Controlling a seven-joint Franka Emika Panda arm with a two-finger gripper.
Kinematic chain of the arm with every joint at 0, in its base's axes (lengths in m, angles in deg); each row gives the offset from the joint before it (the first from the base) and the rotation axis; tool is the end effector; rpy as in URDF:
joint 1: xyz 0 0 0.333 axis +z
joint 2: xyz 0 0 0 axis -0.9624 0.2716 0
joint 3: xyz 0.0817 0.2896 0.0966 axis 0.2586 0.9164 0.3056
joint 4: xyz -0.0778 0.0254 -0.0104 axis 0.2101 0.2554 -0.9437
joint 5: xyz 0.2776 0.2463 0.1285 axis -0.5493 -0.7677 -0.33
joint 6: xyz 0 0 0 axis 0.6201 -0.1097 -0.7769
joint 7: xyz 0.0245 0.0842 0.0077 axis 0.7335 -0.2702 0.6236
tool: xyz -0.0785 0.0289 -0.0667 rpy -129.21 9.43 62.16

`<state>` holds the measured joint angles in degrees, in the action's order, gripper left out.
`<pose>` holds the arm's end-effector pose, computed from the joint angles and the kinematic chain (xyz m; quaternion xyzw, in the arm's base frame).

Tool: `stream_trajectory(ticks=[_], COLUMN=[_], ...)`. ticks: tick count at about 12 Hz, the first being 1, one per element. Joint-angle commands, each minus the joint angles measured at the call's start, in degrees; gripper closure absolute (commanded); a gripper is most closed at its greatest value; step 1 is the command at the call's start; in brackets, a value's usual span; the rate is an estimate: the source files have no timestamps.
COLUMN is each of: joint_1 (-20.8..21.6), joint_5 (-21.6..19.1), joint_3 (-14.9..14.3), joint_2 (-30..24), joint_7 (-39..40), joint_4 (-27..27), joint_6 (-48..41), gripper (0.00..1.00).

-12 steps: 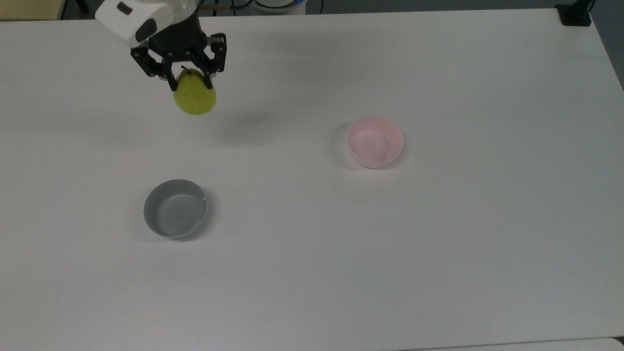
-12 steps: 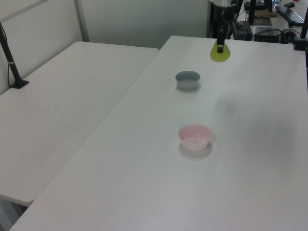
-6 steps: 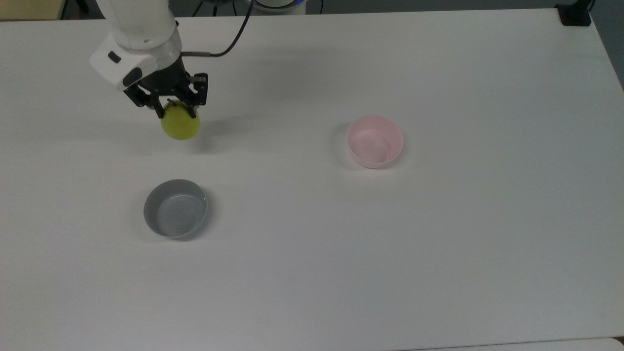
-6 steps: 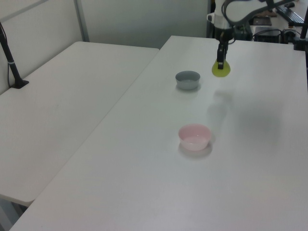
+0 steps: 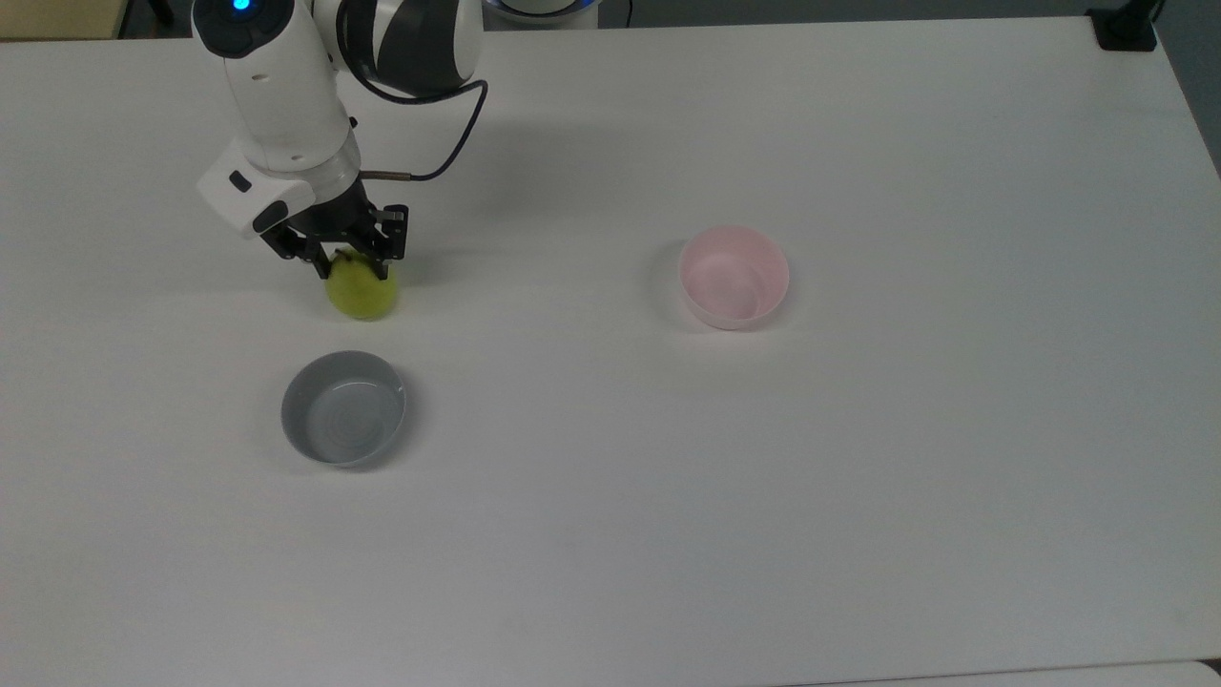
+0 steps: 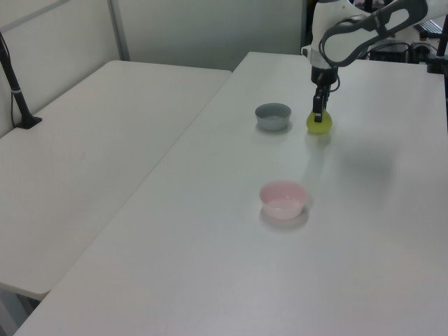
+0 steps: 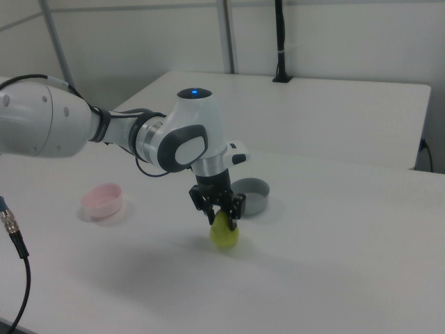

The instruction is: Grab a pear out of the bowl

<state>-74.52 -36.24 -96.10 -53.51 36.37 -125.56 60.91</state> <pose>0.6152 -0.1423 0.3519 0.9993 0.0257 0.0155 0.0226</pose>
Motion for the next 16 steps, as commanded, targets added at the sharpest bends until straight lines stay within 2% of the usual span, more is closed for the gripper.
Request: stream_trajectory(ticks=[1,2,4,7,8,11,12,13,16], joint_1=[-0.3,-0.3,-0.2,0.9,1.7,2.2,3.6,4.0,4.1], joint_5=[-1.5,-1.4,-1.4,0.9,2.0,1.9,1.8,1.5,1.5], joint_3=[-0.2,-0.2,-0.2,-0.2,-0.2,-0.1,-0.1,0.5,6.1], joint_2=[0.1,-0.2,-2.2,-6.5,-8.6,-15.6,-18.0,-19.7,-21.3], joint_7=[0.9,0.7,0.8,1.3,0.9,0.6,0.5,-0.7,-12.6], joint_4=[-0.4,-0.3,0.5,5.4,6.9,12.1,12.4,12.5,12.2], joint_6=[1.6,1.3,-1.5,-12.3,-15.5,-28.8,-32.1,-34.9,-36.6], gripper=[0.28,0.00,0.00,0.00,0.00,0.00,0.00,0.00,0.00])
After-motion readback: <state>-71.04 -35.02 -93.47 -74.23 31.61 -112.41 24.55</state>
